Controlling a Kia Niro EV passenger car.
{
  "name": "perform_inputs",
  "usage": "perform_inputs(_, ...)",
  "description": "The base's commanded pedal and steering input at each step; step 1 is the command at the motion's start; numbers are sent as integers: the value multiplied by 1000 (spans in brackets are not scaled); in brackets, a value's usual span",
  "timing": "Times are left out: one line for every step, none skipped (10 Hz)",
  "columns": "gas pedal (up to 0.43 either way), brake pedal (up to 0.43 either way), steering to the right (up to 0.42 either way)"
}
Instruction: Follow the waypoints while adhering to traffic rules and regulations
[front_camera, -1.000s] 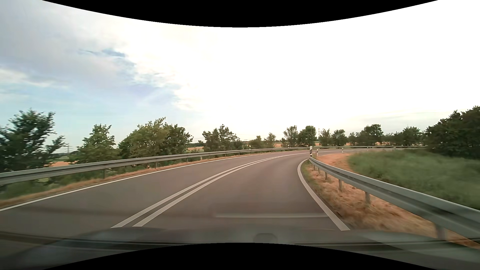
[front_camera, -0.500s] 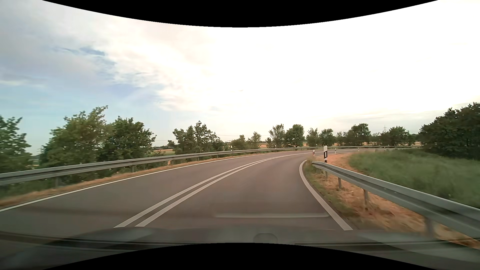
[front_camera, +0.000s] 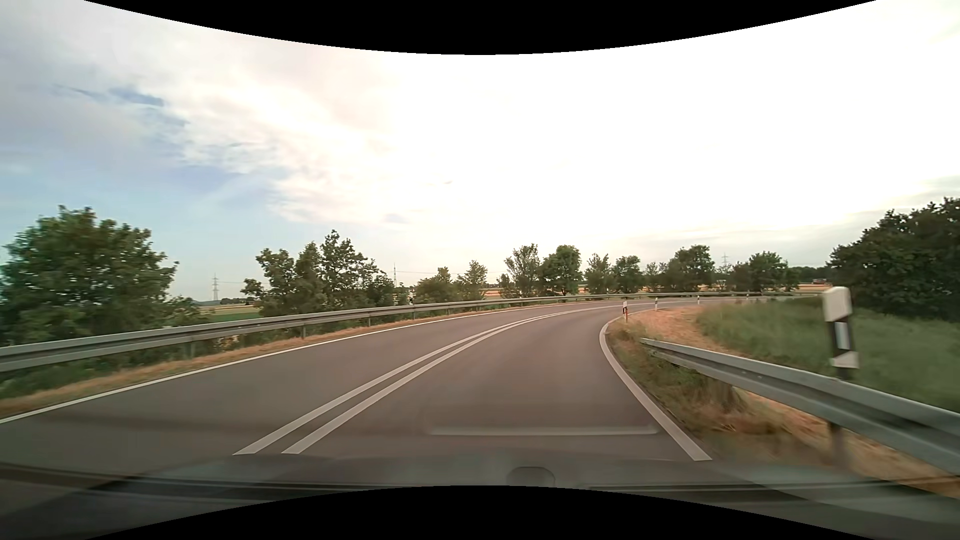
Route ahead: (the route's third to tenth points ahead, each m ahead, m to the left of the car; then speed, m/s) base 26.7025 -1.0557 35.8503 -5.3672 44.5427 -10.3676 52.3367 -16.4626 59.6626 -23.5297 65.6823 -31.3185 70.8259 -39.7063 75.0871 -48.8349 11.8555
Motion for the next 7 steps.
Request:
perform_inputs(118,0,65)
perform_inputs(118,0,65)
perform_inputs(118,0,66)
perform_inputs(118,0,66)
perform_inputs(118,0,66)
perform_inputs(118,0,66)
perform_inputs(118,0,68)
